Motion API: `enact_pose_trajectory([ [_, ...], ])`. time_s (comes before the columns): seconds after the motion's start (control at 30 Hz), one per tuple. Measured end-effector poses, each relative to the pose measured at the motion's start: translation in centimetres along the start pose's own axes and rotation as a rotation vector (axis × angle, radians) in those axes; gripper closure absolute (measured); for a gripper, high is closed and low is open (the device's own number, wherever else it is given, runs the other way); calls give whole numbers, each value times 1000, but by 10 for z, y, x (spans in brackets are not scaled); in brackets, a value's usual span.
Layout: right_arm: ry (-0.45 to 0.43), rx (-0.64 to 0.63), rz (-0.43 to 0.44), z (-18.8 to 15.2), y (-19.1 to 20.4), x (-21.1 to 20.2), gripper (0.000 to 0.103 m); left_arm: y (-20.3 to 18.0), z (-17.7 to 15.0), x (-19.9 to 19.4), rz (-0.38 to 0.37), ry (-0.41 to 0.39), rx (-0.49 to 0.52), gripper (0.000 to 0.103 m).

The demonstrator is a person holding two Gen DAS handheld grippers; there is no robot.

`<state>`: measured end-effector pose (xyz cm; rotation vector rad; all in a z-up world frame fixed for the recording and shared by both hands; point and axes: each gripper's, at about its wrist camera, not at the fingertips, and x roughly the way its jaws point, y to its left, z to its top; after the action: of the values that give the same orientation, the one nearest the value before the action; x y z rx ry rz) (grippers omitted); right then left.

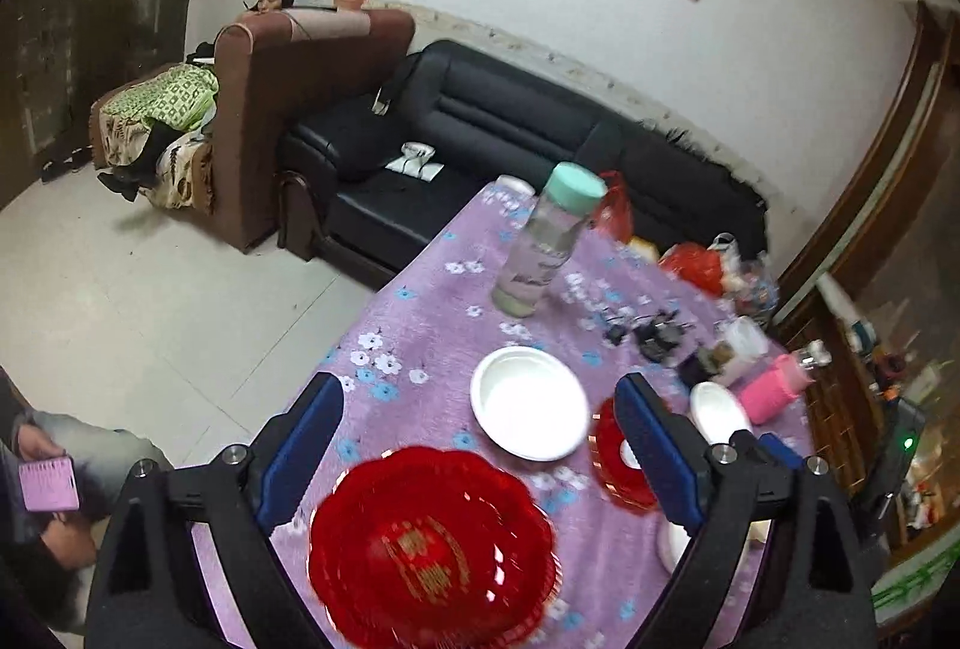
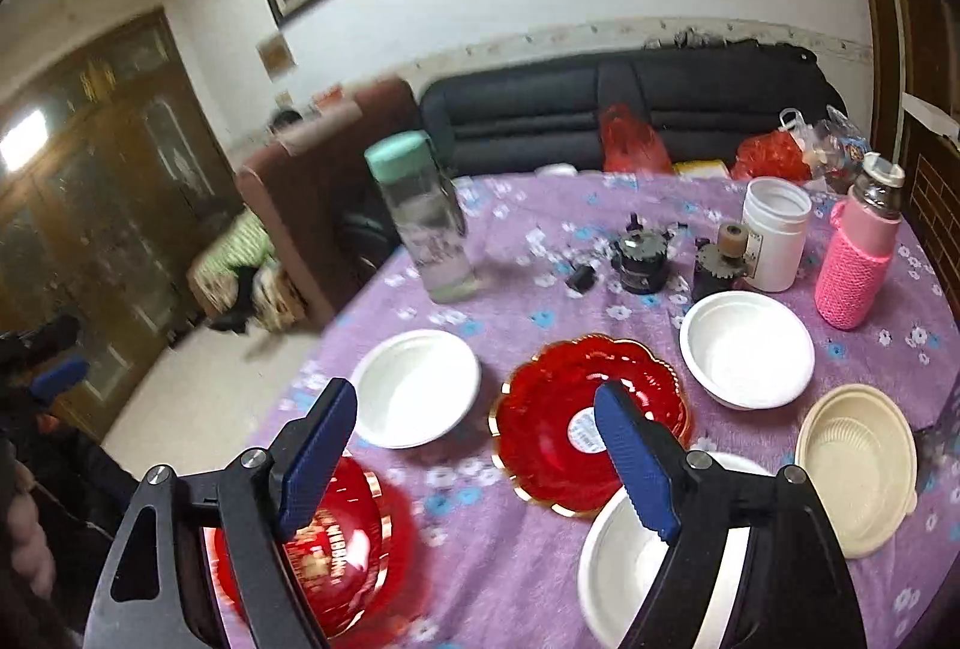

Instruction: Organize plates and bowls

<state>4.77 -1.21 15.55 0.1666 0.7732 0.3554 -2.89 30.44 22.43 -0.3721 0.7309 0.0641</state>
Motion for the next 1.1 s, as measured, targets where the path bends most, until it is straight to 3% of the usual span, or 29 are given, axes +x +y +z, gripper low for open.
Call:
enact_pose_trajectory([
  [0.37, 168, -63, -23, 12, 12, 113, 19, 27, -5, 148, 0, 229, -83, 12],
  [0.47, 220, -102, -35, 14, 18, 142, 23, 25, -9, 181, -7, 277, -87, 12],
  [0.6, 281, -116, -36, 16, 19, 172, 33, 18, -16, 222, -44, 356, -81, 24],
  [0.77, 330, -134, -52, 19, 20, 198, 33, 13, -23, 252, -45, 405, -71, 27],
  [0.93, 383, -142, -40, 12, 21, 217, 43, 5, -28, 273, -63, 460, -50, 46],
  [1.03, 399, -155, -45, 7, 22, 225, 51, 1, -32, 282, -67, 492, -29, 65],
  [1.1, 418, -148, -34, 4, 21, 229, 65, -2, -34, 287, -76, 510, -19, 84],
])
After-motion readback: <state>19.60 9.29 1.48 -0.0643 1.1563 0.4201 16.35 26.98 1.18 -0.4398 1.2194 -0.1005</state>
